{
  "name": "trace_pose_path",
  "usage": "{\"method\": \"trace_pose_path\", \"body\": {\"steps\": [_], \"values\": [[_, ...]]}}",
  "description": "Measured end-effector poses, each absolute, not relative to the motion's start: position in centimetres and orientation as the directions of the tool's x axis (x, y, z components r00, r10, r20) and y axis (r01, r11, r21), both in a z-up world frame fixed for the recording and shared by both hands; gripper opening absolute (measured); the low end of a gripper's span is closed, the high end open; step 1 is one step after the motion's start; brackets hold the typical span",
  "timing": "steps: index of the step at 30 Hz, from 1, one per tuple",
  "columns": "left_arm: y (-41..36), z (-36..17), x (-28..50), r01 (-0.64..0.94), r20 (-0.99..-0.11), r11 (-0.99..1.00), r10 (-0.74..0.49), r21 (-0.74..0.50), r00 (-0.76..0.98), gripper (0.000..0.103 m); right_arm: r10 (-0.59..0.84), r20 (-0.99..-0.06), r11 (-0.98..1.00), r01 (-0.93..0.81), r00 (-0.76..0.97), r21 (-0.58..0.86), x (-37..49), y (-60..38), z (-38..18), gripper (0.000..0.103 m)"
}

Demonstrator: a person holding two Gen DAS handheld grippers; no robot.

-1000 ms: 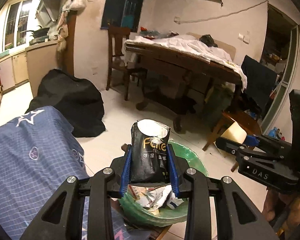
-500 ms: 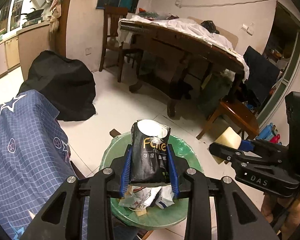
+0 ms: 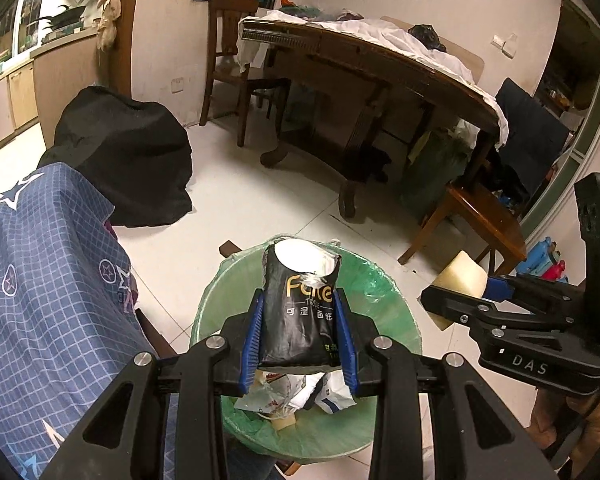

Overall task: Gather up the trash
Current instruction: 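Carry the tissue pack and sponge over the green bin and open both tools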

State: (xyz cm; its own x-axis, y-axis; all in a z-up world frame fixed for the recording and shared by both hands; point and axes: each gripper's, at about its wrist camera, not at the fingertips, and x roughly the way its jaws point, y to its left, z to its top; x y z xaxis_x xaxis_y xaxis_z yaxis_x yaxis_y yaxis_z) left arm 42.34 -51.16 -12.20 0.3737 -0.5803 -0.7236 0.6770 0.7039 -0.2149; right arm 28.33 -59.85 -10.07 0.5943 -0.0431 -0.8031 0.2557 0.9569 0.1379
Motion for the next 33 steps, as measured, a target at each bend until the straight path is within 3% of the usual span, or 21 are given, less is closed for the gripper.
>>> {"method": "trace_pose_path", "body": {"steps": [23, 26, 30, 33], "values": [[-51.9, -13.4, 43.1, 0.668, -0.733, 0.716, -0.564, -0.204, 0.38, 0.036, -0.037, -0.803, 0.959, 0.248, 0.595, 0.139, 28.8, -60.2, -10.7, 0.044], [-51.8, -13.4, 43.2, 0.668, -0.737, 0.716, -0.561, -0.202, 0.378, 0.044, -0.038, -0.801, 0.958, 0.25, 0.598, 0.141, 28.9, -60.3, -10.8, 0.046], [-51.8, -13.3, 43.3, 0.663, -0.735, 0.723, -0.555, -0.195, 0.389, 0.056, -0.042, -0.797, 0.957, 0.254, 0.603, 0.142, 28.8, -60.5, -10.8, 0.056], [-51.7, -13.3, 43.4, 0.659, -0.735, 0.728, -0.551, -0.19, 0.396, 0.06, -0.038, -0.793, 0.956, 0.254, 0.608, 0.149, 28.7, -60.5, -10.7, 0.061]]}}
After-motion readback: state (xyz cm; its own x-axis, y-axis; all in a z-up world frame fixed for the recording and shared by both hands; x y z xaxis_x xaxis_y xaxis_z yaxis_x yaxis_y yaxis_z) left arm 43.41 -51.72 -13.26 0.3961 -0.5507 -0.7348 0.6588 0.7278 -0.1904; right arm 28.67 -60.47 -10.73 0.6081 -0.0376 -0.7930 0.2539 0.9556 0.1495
